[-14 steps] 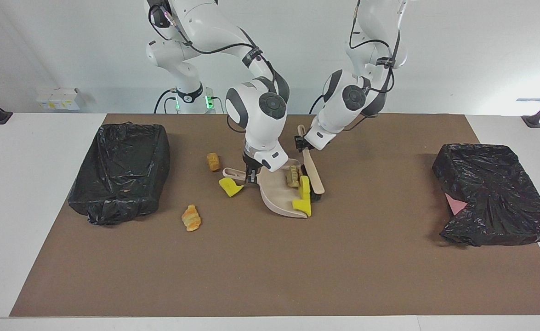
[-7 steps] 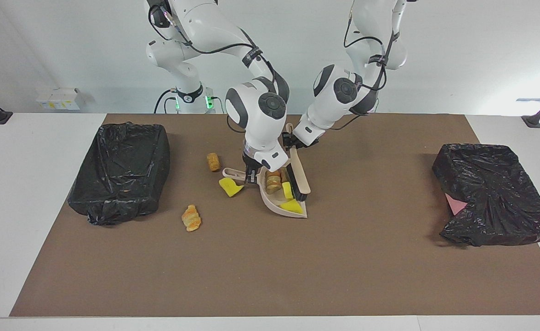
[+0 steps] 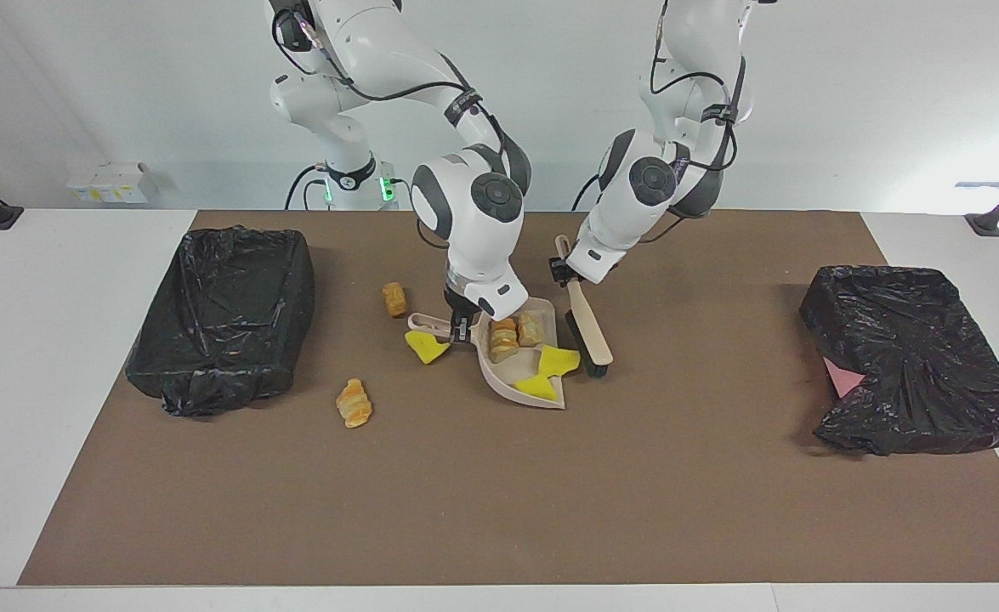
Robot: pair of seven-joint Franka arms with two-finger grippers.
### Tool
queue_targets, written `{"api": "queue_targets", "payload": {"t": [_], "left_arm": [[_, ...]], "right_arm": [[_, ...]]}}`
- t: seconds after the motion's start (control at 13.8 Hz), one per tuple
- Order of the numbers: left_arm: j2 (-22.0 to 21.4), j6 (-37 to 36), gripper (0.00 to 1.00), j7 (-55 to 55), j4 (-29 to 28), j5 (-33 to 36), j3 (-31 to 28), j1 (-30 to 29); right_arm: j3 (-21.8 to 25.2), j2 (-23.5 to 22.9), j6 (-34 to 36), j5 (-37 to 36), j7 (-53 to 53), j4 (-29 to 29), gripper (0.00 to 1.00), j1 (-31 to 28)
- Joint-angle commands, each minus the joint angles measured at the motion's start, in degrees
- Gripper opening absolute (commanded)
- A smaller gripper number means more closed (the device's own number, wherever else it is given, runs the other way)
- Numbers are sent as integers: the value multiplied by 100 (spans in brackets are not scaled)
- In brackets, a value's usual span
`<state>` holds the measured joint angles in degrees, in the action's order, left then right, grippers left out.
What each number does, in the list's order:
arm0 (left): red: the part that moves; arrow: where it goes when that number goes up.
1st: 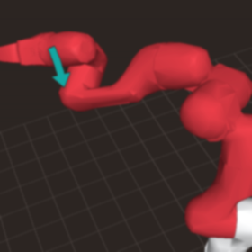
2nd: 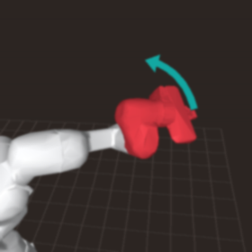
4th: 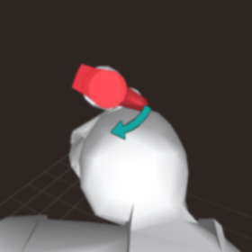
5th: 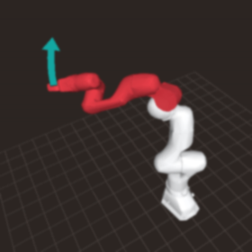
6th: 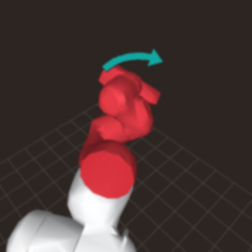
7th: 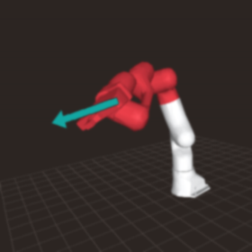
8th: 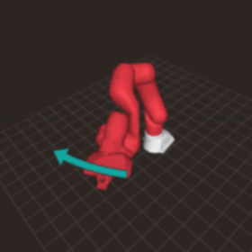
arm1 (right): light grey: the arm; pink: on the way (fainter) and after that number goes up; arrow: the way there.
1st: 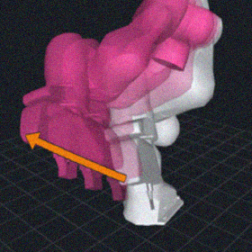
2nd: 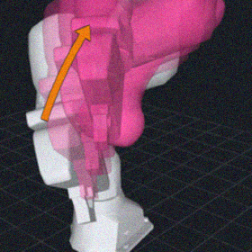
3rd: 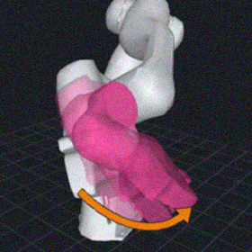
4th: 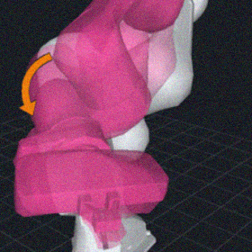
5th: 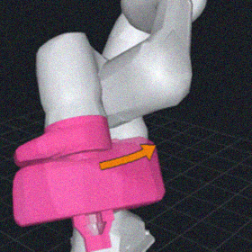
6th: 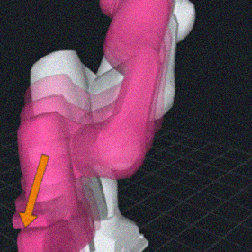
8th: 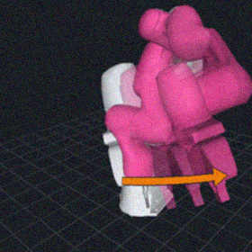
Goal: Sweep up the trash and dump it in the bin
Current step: 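Sweep the sponge and bread pieces into the dustpan with the left gripper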
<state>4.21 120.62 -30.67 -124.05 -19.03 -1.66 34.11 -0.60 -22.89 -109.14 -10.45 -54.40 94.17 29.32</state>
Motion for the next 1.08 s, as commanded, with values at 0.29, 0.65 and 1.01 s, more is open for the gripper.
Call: {"api": "queue_targets", "payload": {"t": [0.29,0.65,1.01], "left_arm": [[-413,39,0,-211,-524,215,25,-71],[-237,532,0,446,-498,198,69,51],[-228,550,0,1668,-384,-565,113,350]], "right_arm": [[-54,30,-55,-18,166,-21,0,-67],[-45,38,-55,-18,166,-21,0,-67],[-54,56,-46,-18,157,-12,0,-137]]}}
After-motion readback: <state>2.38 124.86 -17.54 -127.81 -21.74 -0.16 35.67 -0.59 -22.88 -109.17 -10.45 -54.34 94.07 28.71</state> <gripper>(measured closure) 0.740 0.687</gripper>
